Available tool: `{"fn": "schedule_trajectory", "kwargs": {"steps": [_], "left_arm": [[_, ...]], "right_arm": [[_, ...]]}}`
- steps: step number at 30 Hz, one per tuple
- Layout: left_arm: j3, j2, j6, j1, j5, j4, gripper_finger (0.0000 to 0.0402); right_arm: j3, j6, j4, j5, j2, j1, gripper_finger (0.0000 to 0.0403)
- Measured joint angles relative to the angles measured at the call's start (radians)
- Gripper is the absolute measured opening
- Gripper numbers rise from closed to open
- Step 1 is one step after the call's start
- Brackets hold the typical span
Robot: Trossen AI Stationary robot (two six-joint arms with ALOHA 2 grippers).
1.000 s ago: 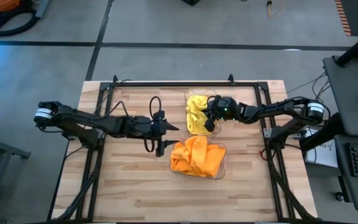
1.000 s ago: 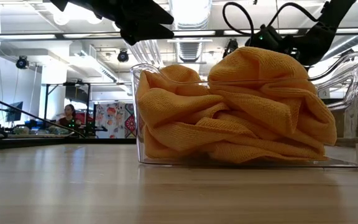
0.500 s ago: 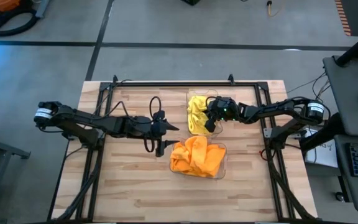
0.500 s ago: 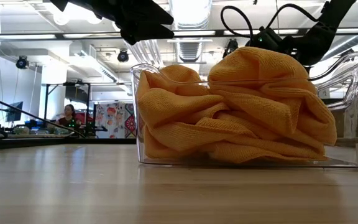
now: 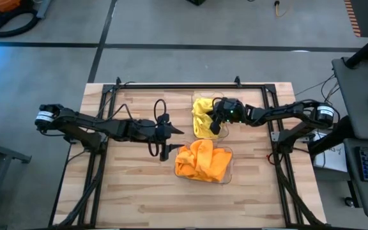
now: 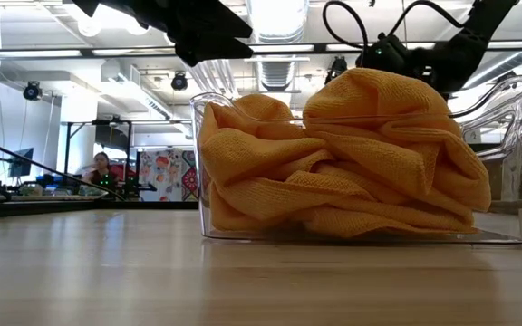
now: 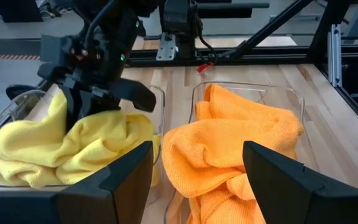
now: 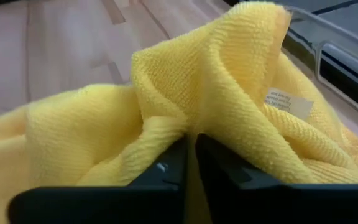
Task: Sort microfiber towel by color & place in baskets
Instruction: Put the yellow towel into the top transparent bin
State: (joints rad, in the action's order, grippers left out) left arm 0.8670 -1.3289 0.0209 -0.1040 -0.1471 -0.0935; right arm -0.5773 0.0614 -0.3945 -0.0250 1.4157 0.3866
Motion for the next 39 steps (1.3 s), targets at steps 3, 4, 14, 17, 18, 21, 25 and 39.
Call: {"fn": "schedule_trajectory", "kwargs": {"steps": [3, 4, 14, 17, 18, 21, 25, 39], "left_arm": [[0.0, 0.0, 0.011, 0.0, 0.0, 0.005, 0.0232], [0.0, 0.0, 0.012, 0.0, 0.0, 0.007, 0.0232], [0.0, 0.0, 0.025, 0.0, 0.0, 0.005, 0.0232], [0.0, 0.0, 0.026, 0.0, 0.0, 0.004, 0.0232], [0.0, 0.0, 0.026, 0.0, 0.0, 0.004, 0.0232], [0.0, 0.0, 0.026, 0.0, 0.0, 0.004, 0.0232], [0.0, 0.0, 0.024, 0.0, 0.0, 0.004, 0.0232], [0.0, 0.0, 0.015, 0.0, 0.0, 0.004, 0.0232]], "right_arm": [[-0.004, 0.012, 0.002, 0.0, -0.009, 0.0, 0.0062], [-0.004, 0.014, 0.005, 0.0, -0.013, 0.0, 0.0074], [-0.004, -0.021, 0.037, 0.045, -0.104, 0.0, 0.0155], [-0.004, -0.039, 0.031, 0.086, -0.122, 0.002, 0.0156], [-0.004, -0.043, 0.025, 0.095, -0.125, 0.004, 0.0154], [-0.004, -0.044, 0.014, 0.101, -0.13, 0.013, 0.0146], [-0.004, -0.031, 0.019, 0.103, -0.12, 0.016, 0.014], [-0.004, 0.044, 0.022, 0.104, -0.058, 0.016, 0.0194]]}}
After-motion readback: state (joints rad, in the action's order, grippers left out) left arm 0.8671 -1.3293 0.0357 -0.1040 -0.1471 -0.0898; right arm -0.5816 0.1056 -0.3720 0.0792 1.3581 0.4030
